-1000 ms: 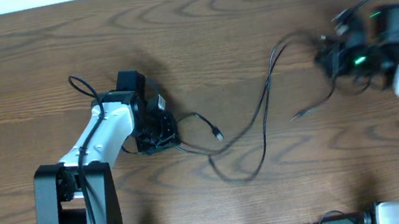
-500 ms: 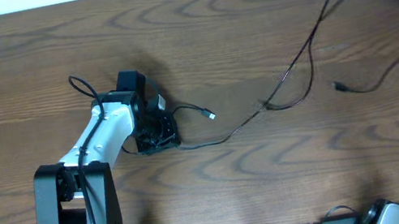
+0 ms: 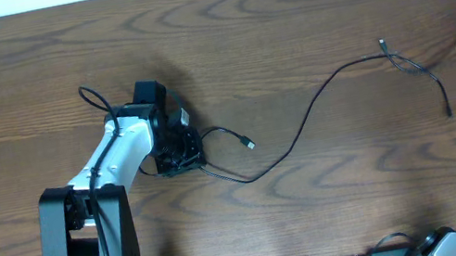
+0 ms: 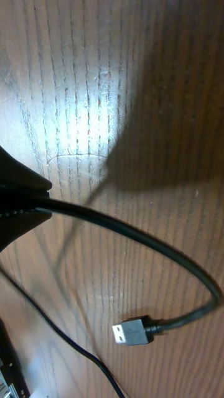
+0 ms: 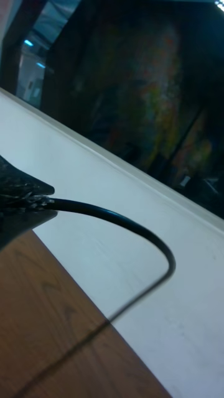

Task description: Untangle cables

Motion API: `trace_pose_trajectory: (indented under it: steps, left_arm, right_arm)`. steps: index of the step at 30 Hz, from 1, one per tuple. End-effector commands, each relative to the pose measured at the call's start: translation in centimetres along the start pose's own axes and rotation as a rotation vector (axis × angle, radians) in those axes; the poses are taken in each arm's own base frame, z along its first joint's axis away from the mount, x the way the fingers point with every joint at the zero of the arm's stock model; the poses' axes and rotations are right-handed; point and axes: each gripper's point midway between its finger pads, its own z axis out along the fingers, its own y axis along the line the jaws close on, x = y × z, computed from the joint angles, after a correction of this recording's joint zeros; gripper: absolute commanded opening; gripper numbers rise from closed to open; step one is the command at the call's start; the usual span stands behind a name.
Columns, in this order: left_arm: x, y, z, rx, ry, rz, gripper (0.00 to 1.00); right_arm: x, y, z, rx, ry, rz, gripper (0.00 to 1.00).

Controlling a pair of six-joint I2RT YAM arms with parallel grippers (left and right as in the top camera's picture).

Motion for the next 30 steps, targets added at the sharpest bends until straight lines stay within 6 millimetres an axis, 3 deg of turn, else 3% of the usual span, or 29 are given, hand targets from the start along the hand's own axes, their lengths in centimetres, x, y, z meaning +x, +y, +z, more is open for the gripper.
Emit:
trace_pose_trajectory:
  steps: [1,5,12,15,20,26,29,30]
  left_arm:
    - [0.1,0.3,0.2,-0.015,0.006,0.011,0.08]
    - [0.1,0.3,0.2,-0.015,0.006,0.011,0.08]
    - [0.1,0.3,0.2,-0.015,0.006,0.011,0.07]
    - [0.1,0.3,0.2,-0.014,0.005,0.011,0.08]
    - [0.1,0.3,0.2,-0.014,0.002,0.013,0.07]
    - [0.1,0.3,0.2,-0.014,0.003,0.012,0.07]
    - [0.1,0.3,0.2,-0.013,0.003,0.008,0.08]
    - [0.1,0.3,0.2,-0.013,0.003,0.008,0.07]
  right_arm:
    - [-0.7,0.4,-0.2,0.007,-0.029,-0.022,0.01]
    - [-0.4,-1.2,-0.3,0.07,-0.03,-0.086,0.01]
    - [-0.1,-8.8,-2.1,0.426,-0.106,-0.001,0.01]
    - [-0.1,-9.9,-2.3,0.471,-0.091,-0.077,0.01]
    - [-0.2,-12.8,-3.4,0.611,-0.118,-0.064,0.01]
    - [0.1,-15.5,-3.4,0.675,-0.087,-0.088,0.02]
    - [0.6,-16.8,-3.4,0.703,-0.069,-0.066,0.27]
    - [1.0,-16.7,-3.0,0.679,-0.051,-0.06,0.44]
